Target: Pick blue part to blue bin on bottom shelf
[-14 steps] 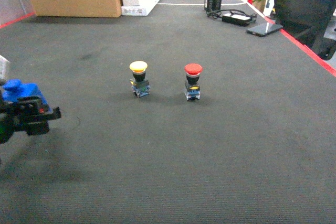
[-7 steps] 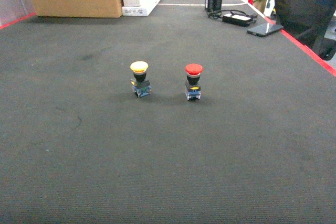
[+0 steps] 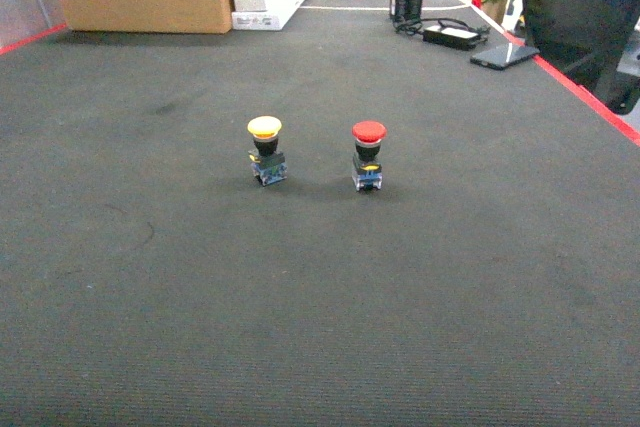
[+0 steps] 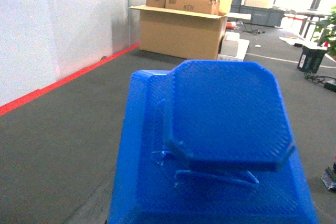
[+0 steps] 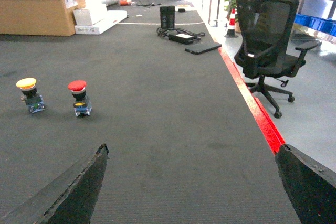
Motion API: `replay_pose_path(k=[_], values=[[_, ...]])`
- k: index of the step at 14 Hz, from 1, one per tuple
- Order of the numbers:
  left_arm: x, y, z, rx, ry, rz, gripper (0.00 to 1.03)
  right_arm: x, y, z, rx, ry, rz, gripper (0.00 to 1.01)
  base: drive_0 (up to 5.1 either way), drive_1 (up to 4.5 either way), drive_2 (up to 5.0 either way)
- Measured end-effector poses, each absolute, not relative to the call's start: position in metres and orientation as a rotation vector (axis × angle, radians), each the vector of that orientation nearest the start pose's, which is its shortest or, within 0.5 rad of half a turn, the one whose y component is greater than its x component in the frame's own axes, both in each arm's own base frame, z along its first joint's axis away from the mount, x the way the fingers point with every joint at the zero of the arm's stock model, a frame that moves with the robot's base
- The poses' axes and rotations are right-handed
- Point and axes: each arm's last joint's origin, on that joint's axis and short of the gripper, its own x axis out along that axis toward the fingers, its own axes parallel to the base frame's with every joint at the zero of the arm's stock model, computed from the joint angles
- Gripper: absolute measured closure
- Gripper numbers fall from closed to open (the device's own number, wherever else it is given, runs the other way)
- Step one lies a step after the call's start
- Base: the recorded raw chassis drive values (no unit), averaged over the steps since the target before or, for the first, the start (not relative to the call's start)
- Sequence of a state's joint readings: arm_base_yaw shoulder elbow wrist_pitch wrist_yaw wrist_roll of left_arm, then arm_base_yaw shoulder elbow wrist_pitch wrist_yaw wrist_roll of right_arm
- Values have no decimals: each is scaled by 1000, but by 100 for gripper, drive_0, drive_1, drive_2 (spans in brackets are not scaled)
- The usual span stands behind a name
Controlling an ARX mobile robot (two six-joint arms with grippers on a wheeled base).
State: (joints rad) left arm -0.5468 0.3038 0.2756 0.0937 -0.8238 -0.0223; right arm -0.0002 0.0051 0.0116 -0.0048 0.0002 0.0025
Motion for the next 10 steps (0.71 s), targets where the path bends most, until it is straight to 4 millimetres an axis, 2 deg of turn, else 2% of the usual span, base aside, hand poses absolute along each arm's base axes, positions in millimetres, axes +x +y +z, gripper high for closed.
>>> replay_pose_path(k=[7, 10], values=[[98, -35, 241, -64, -54, 282, 59, 97, 0, 167, 2, -1, 0, 3, 0, 0, 0], [99, -35, 241, -62, -51, 282, 59, 97, 0, 167, 2, -1, 0, 3, -1, -333, 330]])
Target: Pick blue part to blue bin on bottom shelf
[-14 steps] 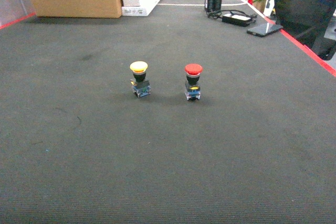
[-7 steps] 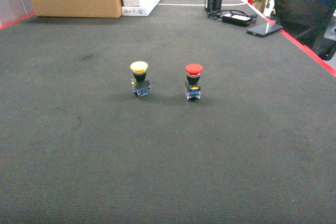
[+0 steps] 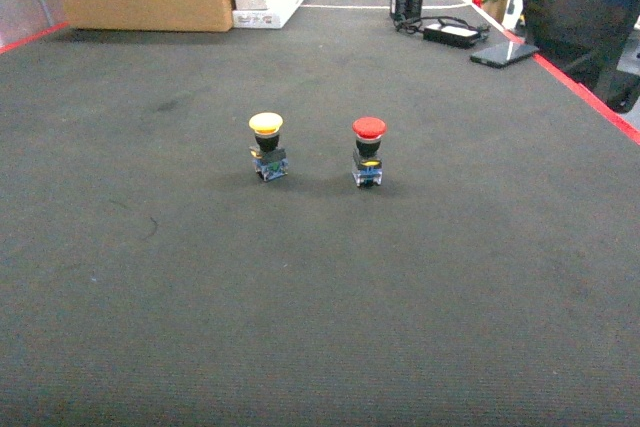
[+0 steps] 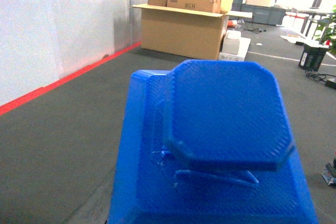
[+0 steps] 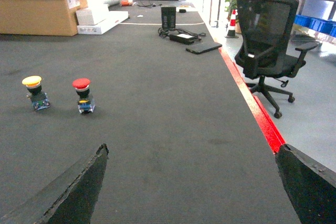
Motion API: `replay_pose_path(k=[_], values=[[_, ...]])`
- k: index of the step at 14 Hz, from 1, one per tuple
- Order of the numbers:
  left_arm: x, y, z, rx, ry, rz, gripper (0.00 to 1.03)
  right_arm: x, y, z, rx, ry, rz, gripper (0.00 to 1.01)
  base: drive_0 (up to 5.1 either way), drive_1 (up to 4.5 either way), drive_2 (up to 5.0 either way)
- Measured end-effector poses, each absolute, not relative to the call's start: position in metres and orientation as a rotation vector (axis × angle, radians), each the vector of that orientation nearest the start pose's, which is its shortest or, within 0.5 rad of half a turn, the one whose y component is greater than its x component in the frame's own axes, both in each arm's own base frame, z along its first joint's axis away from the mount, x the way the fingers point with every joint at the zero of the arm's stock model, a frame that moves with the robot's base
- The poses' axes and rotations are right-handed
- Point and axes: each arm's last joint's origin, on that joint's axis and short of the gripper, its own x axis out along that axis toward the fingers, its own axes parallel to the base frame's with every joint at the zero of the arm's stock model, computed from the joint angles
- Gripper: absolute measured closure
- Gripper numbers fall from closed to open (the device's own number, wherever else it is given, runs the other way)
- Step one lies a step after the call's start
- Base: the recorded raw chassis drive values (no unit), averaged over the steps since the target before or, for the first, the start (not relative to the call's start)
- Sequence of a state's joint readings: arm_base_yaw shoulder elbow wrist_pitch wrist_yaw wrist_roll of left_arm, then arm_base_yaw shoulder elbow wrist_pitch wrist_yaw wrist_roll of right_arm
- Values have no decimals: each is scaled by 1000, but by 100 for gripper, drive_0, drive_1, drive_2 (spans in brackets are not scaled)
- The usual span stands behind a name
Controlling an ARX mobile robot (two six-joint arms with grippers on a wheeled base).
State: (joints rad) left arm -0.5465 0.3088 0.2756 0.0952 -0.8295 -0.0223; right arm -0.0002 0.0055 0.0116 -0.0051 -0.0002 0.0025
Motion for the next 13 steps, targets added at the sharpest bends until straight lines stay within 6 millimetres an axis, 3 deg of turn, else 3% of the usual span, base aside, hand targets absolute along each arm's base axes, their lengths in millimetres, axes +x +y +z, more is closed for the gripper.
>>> replay_pose_path(k=[13], values=[[98, -35, 242, -67, -57, 282, 59, 97, 0, 167, 2, -2, 0, 3, -138, -138, -138]])
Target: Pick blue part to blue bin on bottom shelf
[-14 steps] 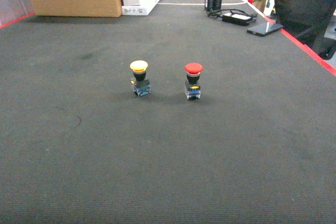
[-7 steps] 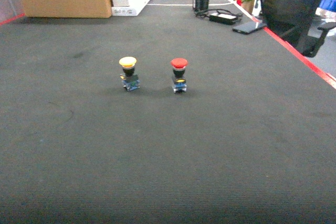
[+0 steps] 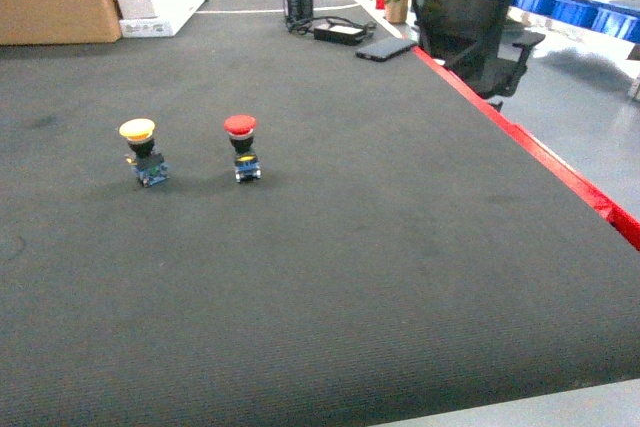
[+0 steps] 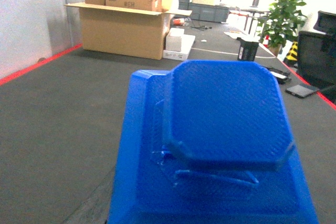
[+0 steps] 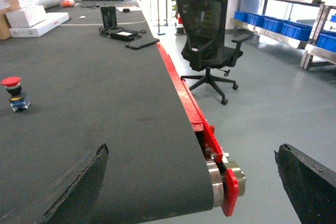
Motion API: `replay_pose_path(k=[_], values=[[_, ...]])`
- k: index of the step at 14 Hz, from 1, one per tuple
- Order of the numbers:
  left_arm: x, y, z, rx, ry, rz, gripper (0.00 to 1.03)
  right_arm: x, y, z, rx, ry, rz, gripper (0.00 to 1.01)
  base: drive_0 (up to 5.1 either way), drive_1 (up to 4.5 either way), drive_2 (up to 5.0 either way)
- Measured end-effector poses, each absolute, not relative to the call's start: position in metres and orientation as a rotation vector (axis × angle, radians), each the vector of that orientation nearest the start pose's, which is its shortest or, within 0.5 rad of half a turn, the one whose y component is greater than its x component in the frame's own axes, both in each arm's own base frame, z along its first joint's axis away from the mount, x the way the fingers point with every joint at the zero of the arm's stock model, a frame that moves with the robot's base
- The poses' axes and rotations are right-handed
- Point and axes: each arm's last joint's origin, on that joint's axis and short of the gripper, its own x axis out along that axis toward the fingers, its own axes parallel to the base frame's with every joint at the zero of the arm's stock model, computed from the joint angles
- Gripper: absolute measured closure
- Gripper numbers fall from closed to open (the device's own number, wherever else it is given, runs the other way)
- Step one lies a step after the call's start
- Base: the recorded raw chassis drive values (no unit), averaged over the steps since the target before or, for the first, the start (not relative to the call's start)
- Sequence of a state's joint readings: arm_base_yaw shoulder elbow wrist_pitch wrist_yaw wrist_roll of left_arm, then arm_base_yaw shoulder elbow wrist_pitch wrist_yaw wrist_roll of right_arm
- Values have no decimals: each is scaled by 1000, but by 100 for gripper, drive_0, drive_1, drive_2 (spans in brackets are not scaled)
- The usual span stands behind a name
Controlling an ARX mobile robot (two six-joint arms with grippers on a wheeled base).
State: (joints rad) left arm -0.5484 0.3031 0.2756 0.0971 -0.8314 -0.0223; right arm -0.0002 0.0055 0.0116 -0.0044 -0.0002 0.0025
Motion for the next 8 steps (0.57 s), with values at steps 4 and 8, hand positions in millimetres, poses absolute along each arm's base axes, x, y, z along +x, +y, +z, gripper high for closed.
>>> replay_pose_path(k=[4, 8], values=[[98, -35, 242, -66, -56, 282, 59, 97, 0, 167, 2, -1, 0, 3, -166, -166, -166], [98, -35, 242, -66, -56, 282, 59, 97, 0, 167, 2, -1, 0, 3, -167, -167, -167]])
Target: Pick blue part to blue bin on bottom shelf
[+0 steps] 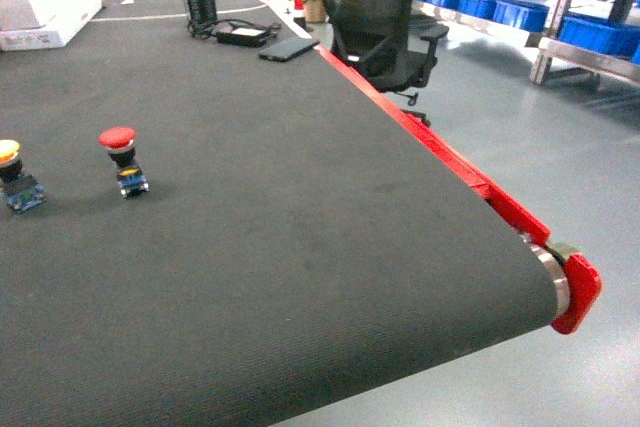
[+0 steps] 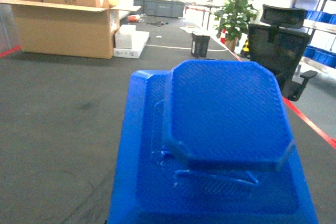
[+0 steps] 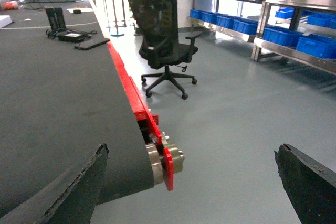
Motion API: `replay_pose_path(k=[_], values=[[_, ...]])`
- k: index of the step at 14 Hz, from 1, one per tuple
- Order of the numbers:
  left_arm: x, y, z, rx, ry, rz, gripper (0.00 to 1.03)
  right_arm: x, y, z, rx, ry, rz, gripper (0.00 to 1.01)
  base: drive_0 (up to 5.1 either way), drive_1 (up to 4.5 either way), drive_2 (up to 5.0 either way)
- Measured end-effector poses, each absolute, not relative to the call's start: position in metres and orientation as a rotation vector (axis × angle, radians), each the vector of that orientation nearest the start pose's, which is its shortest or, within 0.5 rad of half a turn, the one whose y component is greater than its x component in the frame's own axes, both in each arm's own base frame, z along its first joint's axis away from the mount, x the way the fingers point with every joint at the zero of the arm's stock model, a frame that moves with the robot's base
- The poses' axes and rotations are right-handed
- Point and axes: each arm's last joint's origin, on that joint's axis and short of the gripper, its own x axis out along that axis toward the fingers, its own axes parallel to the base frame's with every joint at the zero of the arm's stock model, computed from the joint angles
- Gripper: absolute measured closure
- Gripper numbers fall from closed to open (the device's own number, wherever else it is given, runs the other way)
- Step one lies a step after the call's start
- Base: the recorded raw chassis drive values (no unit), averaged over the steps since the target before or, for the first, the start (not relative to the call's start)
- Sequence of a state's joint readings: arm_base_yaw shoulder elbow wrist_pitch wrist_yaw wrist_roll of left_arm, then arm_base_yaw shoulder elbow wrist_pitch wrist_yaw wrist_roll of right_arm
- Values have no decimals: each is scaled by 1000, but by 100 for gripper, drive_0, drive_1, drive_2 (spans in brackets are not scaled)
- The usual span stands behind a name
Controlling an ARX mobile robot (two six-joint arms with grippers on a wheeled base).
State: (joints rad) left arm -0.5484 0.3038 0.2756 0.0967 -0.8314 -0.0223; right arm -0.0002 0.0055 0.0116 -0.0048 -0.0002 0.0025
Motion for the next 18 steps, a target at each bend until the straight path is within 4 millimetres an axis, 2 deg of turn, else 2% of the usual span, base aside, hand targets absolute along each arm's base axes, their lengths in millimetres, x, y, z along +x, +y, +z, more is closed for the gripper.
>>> replay_pose_path(k=[18], values=[[98, -35, 242, -66, -56, 281, 59, 97, 0, 167, 3, -2, 0, 3, -159, -159, -159]])
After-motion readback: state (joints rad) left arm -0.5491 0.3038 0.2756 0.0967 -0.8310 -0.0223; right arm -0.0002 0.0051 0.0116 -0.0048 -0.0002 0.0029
